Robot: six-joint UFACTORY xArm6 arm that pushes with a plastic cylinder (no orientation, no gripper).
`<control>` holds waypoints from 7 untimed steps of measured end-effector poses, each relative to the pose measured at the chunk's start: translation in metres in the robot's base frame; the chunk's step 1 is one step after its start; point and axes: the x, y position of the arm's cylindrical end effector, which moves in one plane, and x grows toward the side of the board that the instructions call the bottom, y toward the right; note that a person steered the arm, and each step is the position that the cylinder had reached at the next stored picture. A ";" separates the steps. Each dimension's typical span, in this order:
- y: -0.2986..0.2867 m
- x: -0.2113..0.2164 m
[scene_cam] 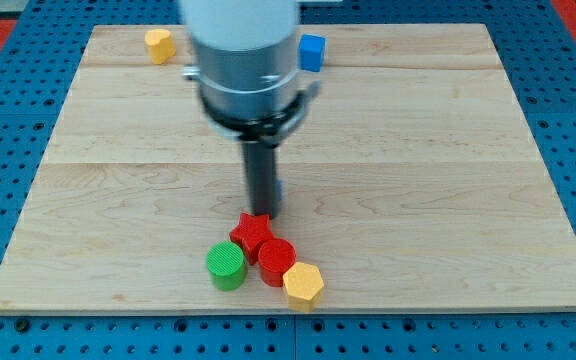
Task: Place the blue triangle at the right of the blue cube
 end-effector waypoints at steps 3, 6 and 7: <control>-0.098 -0.064; -0.036 -0.137; -0.081 -0.111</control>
